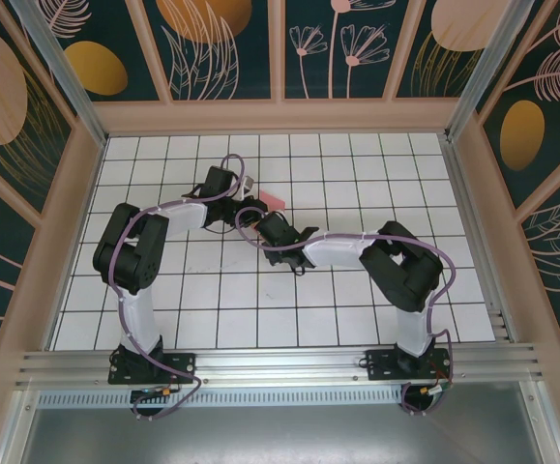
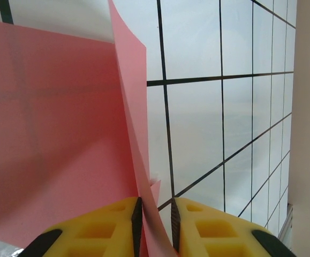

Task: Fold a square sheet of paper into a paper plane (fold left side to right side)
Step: Fourth fold the wing at the center of the table.

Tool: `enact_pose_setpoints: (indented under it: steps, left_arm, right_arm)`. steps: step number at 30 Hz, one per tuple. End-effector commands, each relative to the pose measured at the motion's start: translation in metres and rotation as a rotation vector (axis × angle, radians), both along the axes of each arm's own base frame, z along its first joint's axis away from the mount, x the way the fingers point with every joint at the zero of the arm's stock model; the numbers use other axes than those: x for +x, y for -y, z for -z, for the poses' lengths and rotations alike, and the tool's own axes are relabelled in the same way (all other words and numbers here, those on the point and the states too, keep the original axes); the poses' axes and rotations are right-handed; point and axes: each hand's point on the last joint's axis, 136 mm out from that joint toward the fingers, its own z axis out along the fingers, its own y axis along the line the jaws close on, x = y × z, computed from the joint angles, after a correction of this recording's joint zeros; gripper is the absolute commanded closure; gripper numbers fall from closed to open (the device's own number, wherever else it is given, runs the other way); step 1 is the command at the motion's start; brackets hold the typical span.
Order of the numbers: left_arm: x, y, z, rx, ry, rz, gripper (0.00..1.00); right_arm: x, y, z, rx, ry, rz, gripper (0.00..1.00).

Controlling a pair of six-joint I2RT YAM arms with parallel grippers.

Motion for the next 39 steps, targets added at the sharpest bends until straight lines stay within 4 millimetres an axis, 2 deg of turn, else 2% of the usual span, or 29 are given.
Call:
enact_pose_setpoints:
  steps: [1, 5, 11, 15, 19, 25, 26, 30, 35, 39]
  left_arm:
    - [0.005, -0.002, -0.016, 0.019, 0.044, 0.009, 0.7]
    - [0.011, -0.011, -0.033, 0.021, 0.078, -0.005, 0.62]
    - [0.019, -0.038, -0.063, 0.009, 0.135, -0.046, 0.46]
    - [0.019, -0.056, -0.069, 0.014, 0.147, -0.084, 0.44]
    - [0.009, -0.063, -0.061, 0.022, 0.135, -0.095, 0.47]
    - [-0.011, -0.057, -0.037, -0.036, 0.081, -0.084, 0.54]
    - [-0.02, -0.056, -0.023, -0.031, 0.049, -0.081, 0.56]
    - [-0.03, -0.045, -0.008, -0.037, 0.017, -0.059, 0.59]
    - [-0.032, -0.023, -0.004, -0.047, 0.011, -0.018, 0.59]
    - [-0.031, -0.014, 0.002, -0.041, 0.001, -0.004, 0.58]
  right_arm:
    - [-0.002, 0.001, 0.006, -0.03, -0.008, 0.0, 0.84]
    - [-0.005, 0.002, 0.01, -0.028, -0.021, -0.01, 0.89]
    - [-0.01, -0.001, 0.013, -0.016, -0.04, -0.031, 0.9]
    - [-0.012, -0.002, 0.013, 0.013, -0.05, -0.035, 0.91]
    - [-0.014, -0.004, 0.012, 0.074, -0.08, -0.037, 0.91]
    - [-0.014, -0.004, 0.006, 0.176, -0.114, -0.039, 0.91]
    - [-0.014, -0.004, 0.005, 0.19, -0.116, -0.039, 0.9]
    - [-0.011, 0.001, 0.002, 0.222, -0.117, -0.028, 0.9]
    - [-0.013, 0.0, 0.004, 0.256, -0.148, -0.043, 0.9]
    - [-0.012, 0.001, 0.005, 0.267, -0.157, -0.044, 0.9]
